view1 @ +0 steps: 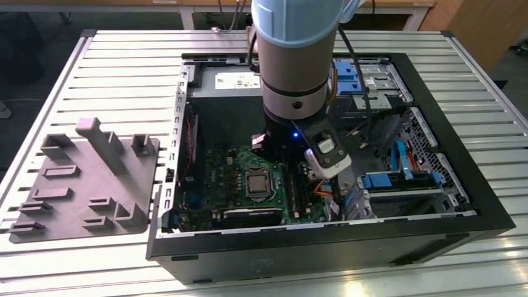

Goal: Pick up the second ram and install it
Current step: 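Insert the second ram into the second slot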

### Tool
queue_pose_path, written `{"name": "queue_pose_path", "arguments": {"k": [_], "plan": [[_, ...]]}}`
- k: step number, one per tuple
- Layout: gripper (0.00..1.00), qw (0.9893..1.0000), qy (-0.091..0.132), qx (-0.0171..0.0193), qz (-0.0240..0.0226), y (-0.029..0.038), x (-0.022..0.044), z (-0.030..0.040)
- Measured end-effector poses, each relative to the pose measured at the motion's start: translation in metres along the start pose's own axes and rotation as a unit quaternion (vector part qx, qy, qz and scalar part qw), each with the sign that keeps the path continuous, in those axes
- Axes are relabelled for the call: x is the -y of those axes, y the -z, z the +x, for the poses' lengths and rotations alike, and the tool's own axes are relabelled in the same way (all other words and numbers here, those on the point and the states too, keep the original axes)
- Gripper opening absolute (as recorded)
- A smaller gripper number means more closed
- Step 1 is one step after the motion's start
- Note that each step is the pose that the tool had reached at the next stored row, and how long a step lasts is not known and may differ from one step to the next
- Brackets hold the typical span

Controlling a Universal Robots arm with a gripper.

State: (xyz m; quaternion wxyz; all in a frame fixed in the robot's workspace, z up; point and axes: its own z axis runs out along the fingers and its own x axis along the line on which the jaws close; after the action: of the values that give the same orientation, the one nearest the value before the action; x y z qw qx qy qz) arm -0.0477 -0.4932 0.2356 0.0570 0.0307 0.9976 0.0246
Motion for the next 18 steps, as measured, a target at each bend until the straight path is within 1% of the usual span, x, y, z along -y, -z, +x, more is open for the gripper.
{"name": "queue_pose_path", "arguments": {"k": [6,11,18], "plan": [[0.12,0.9999,0.012,-0.0007,-0.0013,-0.0014,-0.0004,0.0002],[0.12,0.9998,0.018,-0.0010,-0.0033,-0.0023,-0.0024,0.0003],[0.12,0.9996,0.026,-0.0015,-0.0043,-0.0033,-0.0045,-0.0003]]}}
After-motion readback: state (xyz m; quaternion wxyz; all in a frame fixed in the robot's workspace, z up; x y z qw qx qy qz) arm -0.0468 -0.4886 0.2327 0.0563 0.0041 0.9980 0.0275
